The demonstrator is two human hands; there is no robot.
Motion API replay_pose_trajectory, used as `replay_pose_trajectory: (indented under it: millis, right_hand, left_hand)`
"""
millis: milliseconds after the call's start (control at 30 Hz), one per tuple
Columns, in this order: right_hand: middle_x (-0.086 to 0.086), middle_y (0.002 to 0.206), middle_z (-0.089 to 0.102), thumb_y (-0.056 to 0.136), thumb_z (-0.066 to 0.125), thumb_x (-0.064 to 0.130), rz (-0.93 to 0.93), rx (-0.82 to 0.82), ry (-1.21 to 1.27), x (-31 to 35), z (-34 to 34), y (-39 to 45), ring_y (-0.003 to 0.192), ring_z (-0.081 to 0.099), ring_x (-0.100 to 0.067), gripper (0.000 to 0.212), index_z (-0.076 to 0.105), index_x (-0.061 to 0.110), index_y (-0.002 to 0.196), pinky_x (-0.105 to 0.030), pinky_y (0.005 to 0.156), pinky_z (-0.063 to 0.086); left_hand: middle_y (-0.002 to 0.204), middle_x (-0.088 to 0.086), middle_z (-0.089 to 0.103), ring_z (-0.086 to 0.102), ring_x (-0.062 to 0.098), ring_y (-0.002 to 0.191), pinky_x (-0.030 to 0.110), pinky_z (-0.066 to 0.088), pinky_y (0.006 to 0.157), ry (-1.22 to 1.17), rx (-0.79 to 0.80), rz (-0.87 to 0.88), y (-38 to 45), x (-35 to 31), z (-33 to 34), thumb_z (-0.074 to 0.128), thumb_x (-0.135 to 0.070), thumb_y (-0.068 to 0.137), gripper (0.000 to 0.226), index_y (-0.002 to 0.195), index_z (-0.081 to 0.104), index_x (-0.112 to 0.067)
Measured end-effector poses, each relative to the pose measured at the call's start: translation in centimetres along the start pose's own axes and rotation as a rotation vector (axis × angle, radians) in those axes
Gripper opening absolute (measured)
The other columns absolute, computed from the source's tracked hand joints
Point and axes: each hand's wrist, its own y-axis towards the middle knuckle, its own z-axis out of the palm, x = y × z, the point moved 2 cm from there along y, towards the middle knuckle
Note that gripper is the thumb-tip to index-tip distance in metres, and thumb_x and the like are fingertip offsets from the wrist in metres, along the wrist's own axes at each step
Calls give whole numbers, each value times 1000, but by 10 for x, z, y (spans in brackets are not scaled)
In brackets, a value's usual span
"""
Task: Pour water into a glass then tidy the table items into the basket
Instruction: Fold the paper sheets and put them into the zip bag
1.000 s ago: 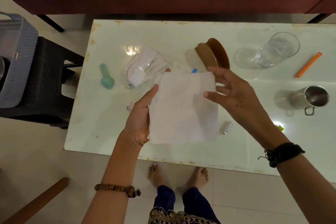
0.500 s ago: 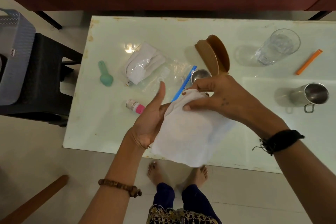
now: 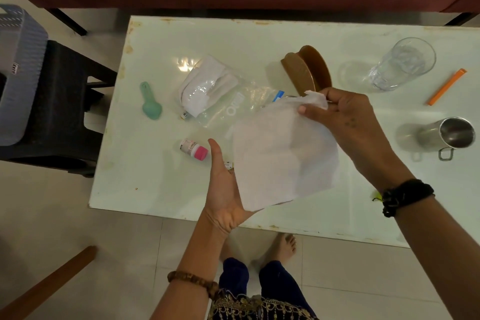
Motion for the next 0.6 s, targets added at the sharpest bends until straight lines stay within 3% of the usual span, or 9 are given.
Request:
replay_pose_trajectory:
  millis: [67,133,200,233,300,367,467,600]
  right_hand:
    - [4,77,70,82,68,21,-68,-14,-88,-1,1,-1,68,59,1,12,68,15,92,-16,67,46]
    - [10,72,66,84,65,17,-172,-28,-218,2,5,-4,66,58,2,10,67,19,93,-7,59,41]
    - [6,76,65,85,63,12,-254,-41,-292,1,9,-7,73,56,-4,15,68,16,98,-8,61,40]
    - [4,79,65,86,62,11,-271,-47,-307,-1,10,-7,75,55,-5,17,68,14,101,-7,62,40]
    - [2,78,64,86,61,10,-274,-59,-331,-5,12,-6,72,54,-7,17,68,13,102,-6,61,39]
    - [1,76,64,87,61,11,-289,-43,-382,-8,13,-6,65,54,-11,16,68,13,102,-8,58,38]
    - [-5,88,71,86,63,9,-291,38,-337,-11,16,-8,77,62,-18,18,69,12,103,-24,69,48]
    - [-8,88,72,86,64,10,-313,47,-289,-10,16,-9,74,60,-19,16,70,11,101,-24,67,46]
  left_hand:
    - [138,8,51,38,34,133,70,19,106,-8,12,4,2,1,6,42,-83,65,86,129,54,-27]
    - [133,10,56,48,36,125,70,34,97,31,27,25,4,0,12,56,-68,71,71,125,58,-23]
    - [120,9,66,60,31,112,57,51,86,146,-48,78,7,-3,12,73,-31,73,44,115,66,-17]
    - [115,9,68,64,28,107,48,55,82,222,-136,99,8,-4,11,73,-14,74,40,113,66,-14]
    - [110,9,70,66,26,102,38,57,80,302,-318,128,13,-6,7,65,-2,76,46,121,59,-9]
    - [109,8,70,67,24,99,38,58,79,253,-410,174,15,-9,2,62,-9,76,54,129,52,-9]
    - [126,10,61,62,25,110,41,57,82,154,-433,200,15,-13,1,54,-31,84,53,134,47,-14]
    - [137,9,52,55,25,119,42,52,91,160,-431,212,14,-15,-1,34,-50,93,55,137,42,-18]
